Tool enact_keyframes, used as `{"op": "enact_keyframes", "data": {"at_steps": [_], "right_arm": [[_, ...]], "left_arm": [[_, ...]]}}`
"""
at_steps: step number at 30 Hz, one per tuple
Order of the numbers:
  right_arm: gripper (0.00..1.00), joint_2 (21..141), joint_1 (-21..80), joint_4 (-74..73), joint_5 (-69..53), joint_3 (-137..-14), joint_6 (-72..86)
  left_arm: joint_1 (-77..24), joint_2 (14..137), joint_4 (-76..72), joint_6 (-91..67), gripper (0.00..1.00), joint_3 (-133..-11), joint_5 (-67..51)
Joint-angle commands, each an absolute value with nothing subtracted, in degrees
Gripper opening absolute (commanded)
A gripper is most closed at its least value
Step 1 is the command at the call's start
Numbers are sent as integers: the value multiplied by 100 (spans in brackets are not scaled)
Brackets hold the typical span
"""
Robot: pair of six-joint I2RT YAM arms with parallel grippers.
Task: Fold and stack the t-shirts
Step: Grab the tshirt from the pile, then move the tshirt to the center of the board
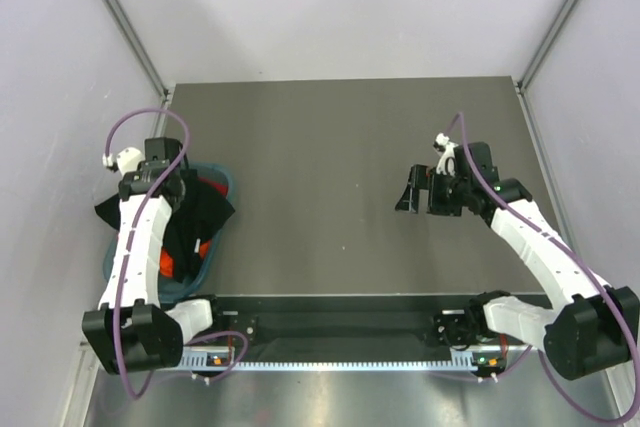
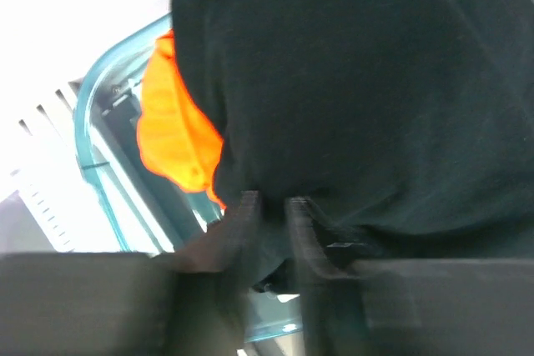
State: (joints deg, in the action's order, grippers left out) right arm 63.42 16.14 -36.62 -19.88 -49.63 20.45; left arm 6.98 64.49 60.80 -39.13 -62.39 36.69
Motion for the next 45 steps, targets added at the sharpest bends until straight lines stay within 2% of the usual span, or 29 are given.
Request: {"op": "enact_keyframes", "data": {"at_steps": [1, 3, 4, 9, 18, 19, 20, 22, 24, 27, 31, 32, 34, 36, 37, 38, 41, 45], "right_arm": [[100, 6267, 1731, -3639, -2065, -5256, 1898], [100, 6275, 1731, -3665, -2074, -5247, 1907], [100, 6284, 1731, -3682, -2074, -5247, 1907], [100, 6337, 1766, -3762, -2100, -5308, 1916], [100, 6591, 2170, -3727, -2013, -5502, 1925], [99, 6635, 2188, -3709, -2013, -5511, 1934], [100, 6679, 2197, -3709, -2013, -5537, 1934], [100, 6776, 2241, -3718, -2013, -5607, 1960], [100, 6812, 2250, -3770, -1969, -5748, 1969], [100, 6794, 2268, -3876, -1855, -5985, 2004], [100, 6724, 2294, -4148, -1697, -6275, 1986], [100, 6680, 2303, -4157, -1661, -6328, 1995], [100, 6618, 2338, -4201, -1635, -6337, 1995], [100, 6583, 2347, -4201, -1635, -6276, 2047], [100, 6583, 2355, -4149, -1643, -6232, 2083], [100, 6627, 2382, -4079, -1670, -6118, 2109], [100, 6985, 2382, -3832, -1618, -6055, 2092], [97, 7803, 2364, -3516, -1056, -6301, 2144]], "left_arm": [[773, 6512, 5651, -3674, 17, -6293, 3612], [791, 6574, 5678, -3639, 9, -6371, 3709], [791, 6557, 5678, -3621, 0, -6416, 3700], [782, 6329, 5844, -3534, 0, -6854, 3350], [633, 5625, 5494, -4077, 0, -8339, 442], [607, 5573, 5041, -4191, 0, -8393, 118], [563, 5555, 4723, -4271, 0, -8402, -773], [423, 5555, 3872, -4778, 0, -8333, -1359], [-164, 5677, 3596, -5053, 0, -8227, -1494], [-1754, 5906, 3524, -5045, 0, -7921, -436], [-3030, 6423, 2902, -5527, 0, -7208, -589], [-3459, 6547, 2927, -5554, 10, -7181, -484], [-3682, 6784, 3163, -5433, 27, -7329, -152], [-3735, 6812, 3784, -5309, 66, -7583, 260], [-3727, 6733, 3953, -5056, 70, -7655, 438], [-3727, 6680, 4068, -4949, 83, -7716, 744], [-3727, 6373, 4359, -4746, 82, -7603, 1167], [-3727, 6126, 4377, -4650, 74, -7042, 1030]]}}
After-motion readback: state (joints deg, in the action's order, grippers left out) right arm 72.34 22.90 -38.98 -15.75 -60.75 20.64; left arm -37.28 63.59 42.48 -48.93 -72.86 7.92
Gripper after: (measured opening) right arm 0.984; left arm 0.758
